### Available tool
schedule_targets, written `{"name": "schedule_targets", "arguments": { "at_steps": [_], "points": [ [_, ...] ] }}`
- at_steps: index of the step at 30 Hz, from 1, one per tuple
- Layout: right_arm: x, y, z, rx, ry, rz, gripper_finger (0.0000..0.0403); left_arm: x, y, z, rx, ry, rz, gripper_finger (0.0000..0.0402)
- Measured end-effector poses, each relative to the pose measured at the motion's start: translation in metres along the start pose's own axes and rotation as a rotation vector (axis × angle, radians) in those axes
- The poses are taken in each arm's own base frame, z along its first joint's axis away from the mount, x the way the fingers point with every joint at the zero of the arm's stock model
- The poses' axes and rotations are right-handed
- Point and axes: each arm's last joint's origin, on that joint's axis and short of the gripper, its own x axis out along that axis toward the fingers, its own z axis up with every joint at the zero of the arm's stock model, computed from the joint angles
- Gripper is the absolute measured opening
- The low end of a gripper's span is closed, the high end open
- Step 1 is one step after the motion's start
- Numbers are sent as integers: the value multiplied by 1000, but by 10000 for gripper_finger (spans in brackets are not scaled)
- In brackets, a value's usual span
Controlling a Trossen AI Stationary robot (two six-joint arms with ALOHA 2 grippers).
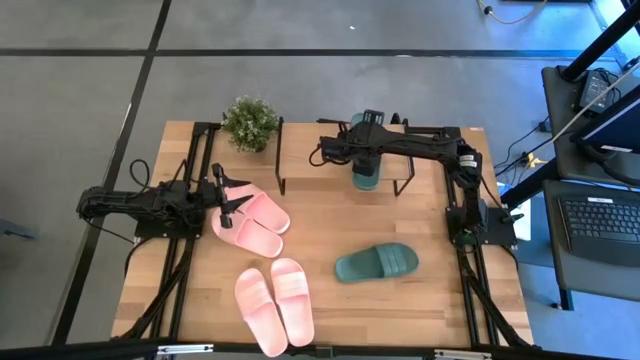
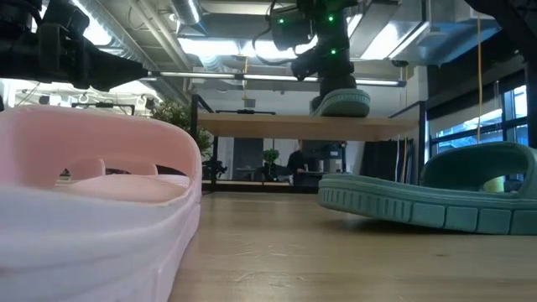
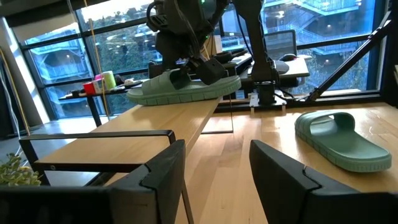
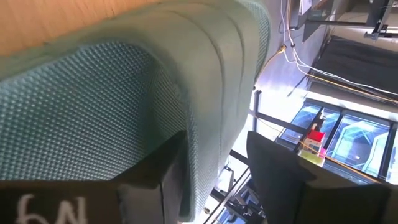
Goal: Pick and place slides into the shelf
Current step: Put the green slipper on the shelf
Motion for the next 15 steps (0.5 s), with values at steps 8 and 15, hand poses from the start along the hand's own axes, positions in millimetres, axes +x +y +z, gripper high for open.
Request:
{"name": "schedule_targets", "arguments": {
  "at_steps": [8,15],
  "points": [
    [-8,7,-2,-27,-7,-4,167,0,0,0,0,0,0,173],
    [-15,13,-3,-42,-17,-6,167,0,0,0,0,0,0,173]
  ]
}}
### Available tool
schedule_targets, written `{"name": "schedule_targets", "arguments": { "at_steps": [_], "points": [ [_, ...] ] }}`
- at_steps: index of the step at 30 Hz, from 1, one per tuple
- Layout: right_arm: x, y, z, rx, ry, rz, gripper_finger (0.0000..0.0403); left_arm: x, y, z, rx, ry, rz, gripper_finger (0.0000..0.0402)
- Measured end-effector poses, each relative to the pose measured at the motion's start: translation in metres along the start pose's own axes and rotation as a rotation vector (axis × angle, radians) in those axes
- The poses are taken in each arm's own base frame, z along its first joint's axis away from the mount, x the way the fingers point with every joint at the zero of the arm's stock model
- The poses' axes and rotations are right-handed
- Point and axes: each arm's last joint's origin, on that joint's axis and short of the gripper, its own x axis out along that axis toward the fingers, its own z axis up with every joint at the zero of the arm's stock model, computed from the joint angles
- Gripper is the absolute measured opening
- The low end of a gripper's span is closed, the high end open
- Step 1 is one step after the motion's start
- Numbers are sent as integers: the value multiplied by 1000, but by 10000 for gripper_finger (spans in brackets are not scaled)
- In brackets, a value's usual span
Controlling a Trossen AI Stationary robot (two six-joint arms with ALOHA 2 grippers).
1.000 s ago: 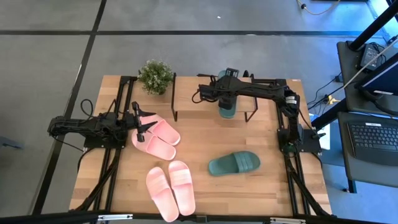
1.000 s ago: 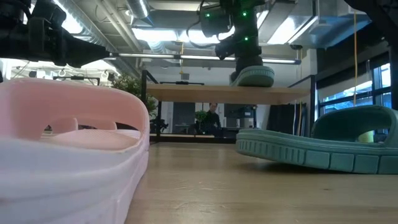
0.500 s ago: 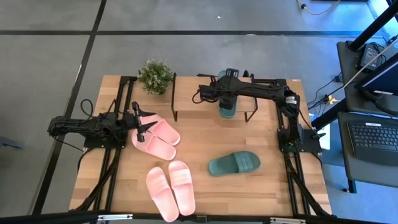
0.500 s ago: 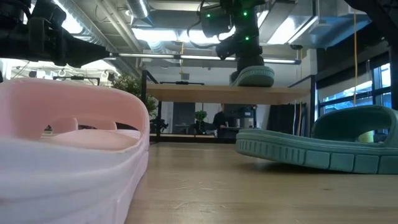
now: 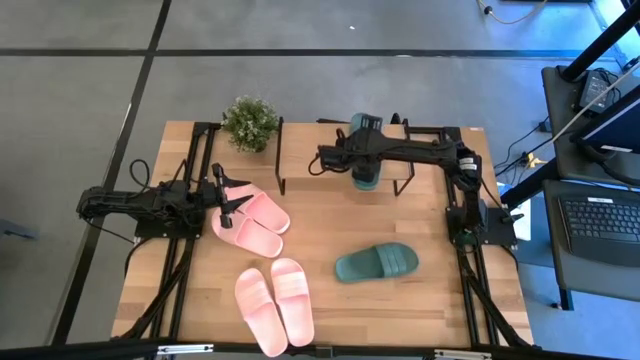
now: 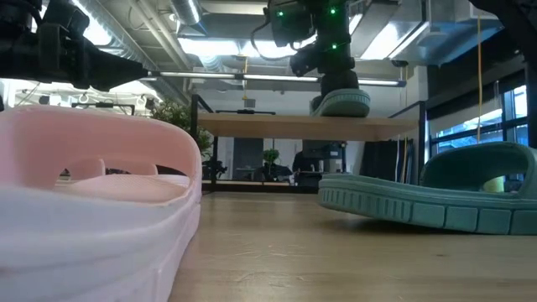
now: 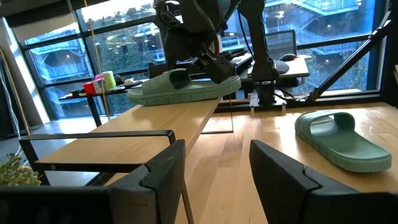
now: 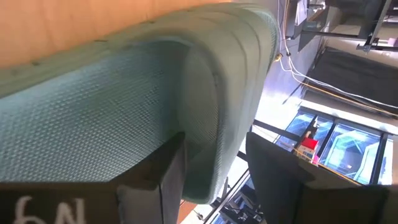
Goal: Pick and place slides into the shelf
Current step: Put the green slipper on the shelf
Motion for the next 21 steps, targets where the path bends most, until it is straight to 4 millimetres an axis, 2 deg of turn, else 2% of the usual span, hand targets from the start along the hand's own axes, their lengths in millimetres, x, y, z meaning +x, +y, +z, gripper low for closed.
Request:
{"name": "schedule_targets", "arguments": {
  "at_steps": [6,12,17,21],
  "points": [
    [-7,5,-2,4,-10,-4,167,0,0,0,0,0,0,173],
    [-21,4,-1,8,-61,-49,167,0,0,0,0,0,0,173],
    [-41,-1,0,44,-128,-42,167,0,0,0,0,0,0,173],
    [-66,-5,-1,77,-211,26,167,0,0,0,0,0,0,173]
  ]
}}
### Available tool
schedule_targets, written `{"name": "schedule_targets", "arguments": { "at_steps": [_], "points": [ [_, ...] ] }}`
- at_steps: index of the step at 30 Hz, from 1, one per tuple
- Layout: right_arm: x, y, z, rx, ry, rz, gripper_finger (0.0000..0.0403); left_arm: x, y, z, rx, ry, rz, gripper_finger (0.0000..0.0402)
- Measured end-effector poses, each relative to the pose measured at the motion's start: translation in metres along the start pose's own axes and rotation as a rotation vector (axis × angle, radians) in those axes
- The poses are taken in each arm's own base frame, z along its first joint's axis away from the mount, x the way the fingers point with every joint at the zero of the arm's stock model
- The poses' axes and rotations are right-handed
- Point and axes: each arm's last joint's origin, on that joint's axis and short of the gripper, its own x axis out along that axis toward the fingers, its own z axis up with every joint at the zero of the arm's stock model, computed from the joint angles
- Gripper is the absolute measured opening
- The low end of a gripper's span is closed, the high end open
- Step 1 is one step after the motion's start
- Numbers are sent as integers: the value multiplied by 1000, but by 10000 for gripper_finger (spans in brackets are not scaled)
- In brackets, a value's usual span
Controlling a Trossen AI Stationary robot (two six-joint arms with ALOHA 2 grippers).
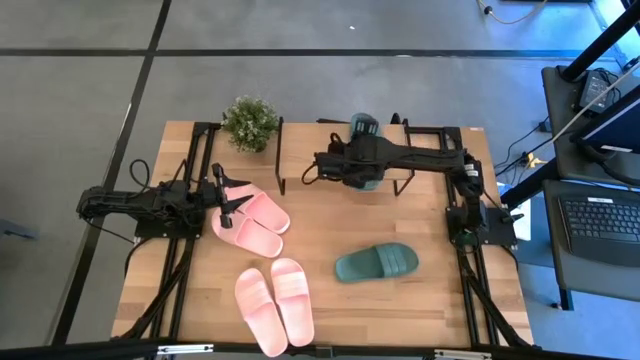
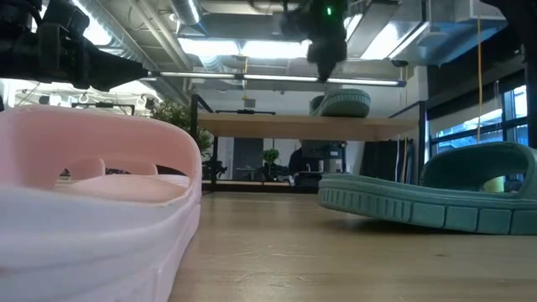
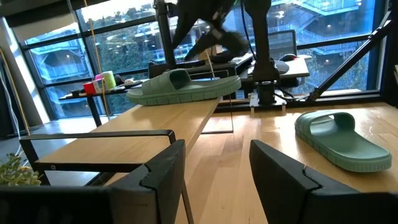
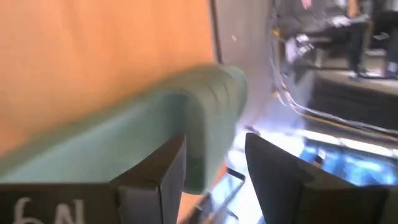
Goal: Pick and place slides into the shelf
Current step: Put the green slipper on the shelf
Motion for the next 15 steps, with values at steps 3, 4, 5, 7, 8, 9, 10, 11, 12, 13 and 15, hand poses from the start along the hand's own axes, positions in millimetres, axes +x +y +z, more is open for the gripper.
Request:
{"name": "schedule_targets", "arguments": {
  "at_steps": [3,4,5,7,8,9,10,11,12,13,15],
  "points": [
    [-23,-1,2,38,-73,47,167,0,0,0,0,0,0,173],
    [-32,-2,2,57,-102,54,167,0,0,0,0,1,0,173],
    [-42,-2,2,70,-134,61,167,0,0,0,2,0,0,173],
    [-62,-1,1,103,-196,84,167,0,0,0,5,0,0,173],
    [-72,1,0,122,-225,102,167,0,0,0,5,0,0,173],
    [-81,3,-2,140,-250,128,167,0,0,0,6,1,0,173],
    [-90,5,-3,161,-272,163,167,0,0,0,6,1,0,173],
    [-99,8,-5,183,-291,204,167,0,0,0,5,0,0,173],
    [-108,11,-7,202,-308,251,167,0,0,0,5,0,0,173],
    [-116,16,-10,219,-318,301,167,0,0,0,5,0,0,173],
    [-129,28,-16,252,-312,396,167,0,0,0,5,0,0,173]
  ]
}}
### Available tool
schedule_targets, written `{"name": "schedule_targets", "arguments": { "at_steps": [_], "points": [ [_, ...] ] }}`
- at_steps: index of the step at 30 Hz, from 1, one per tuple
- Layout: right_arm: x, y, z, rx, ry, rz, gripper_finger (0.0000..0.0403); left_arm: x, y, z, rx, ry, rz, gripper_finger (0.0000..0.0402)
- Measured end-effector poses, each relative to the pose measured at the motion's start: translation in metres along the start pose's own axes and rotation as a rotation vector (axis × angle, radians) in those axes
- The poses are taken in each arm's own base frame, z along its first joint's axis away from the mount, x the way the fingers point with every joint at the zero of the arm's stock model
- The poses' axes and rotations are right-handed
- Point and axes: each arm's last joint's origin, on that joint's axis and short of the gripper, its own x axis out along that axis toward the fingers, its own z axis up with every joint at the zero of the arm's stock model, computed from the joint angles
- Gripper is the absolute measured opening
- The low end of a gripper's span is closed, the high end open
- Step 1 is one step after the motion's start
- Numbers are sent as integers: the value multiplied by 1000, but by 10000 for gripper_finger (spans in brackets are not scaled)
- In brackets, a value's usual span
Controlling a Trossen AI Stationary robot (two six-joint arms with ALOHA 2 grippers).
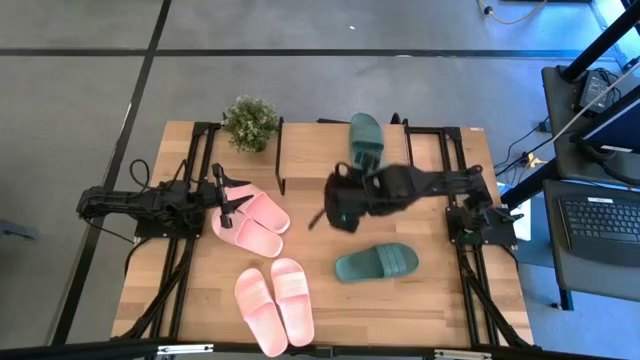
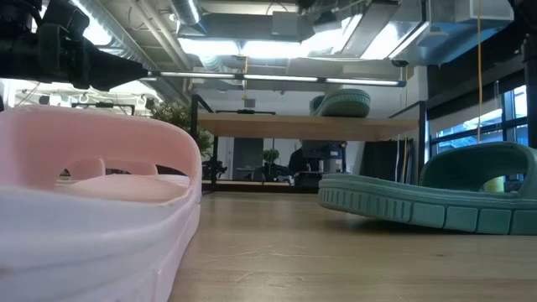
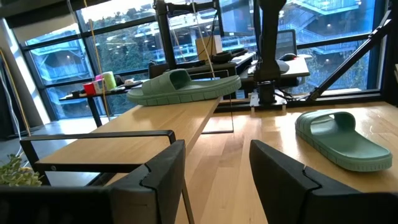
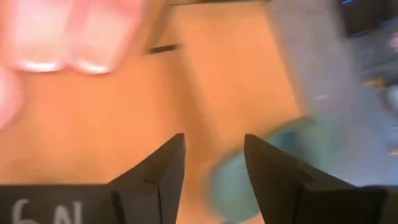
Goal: Pick and place slides into the shelf
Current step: Put the green slipper on the shelf
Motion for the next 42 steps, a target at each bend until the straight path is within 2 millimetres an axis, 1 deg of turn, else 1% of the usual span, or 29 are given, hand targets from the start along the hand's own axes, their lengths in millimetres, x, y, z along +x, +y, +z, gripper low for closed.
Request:
{"name": "schedule_targets", "arguments": {
  "at_steps": [5,9,11,14,18,20,23,26,29,30,32,36,42],
  "points": [
    [-14,30,-15,126,66,163,167,0,0,0,-1,0,0,173],
    [-13,48,-26,192,132,194,167,0,0,0,0,0,0,173],
    [-9,56,-33,175,167,192,167,0,0,0,-1,0,0,173],
    [0,68,-43,140,227,187,167,0,0,0,-1,0,0,173],
    [17,80,-59,260,349,149,167,0,0,0,-1,0,0,173],
    [26,85,-69,290,407,121,167,0,0,0,-1,0,0,173],
    [43,92,-86,304,508,73,167,0,0,0,-6,0,0,173],
    [57,98,-102,299,643,69,167,0,0,0,-9,0,0,173],
    [62,105,-120,272,764,84,167,0,0,0,-15,0,0,173],
    [60,107,-125,262,783,92,167,0,0,0,-25,0,0,173],
    [49,107,-134,273,791,93,167,0,0,0,-29,0,0,173],
    [25,103,-149,333,730,56,167,0,0,0,-28,0,0,173],
    [-8,84,-160,445,595,50,167,0,0,0,-27,0,0,173]
  ]
}}
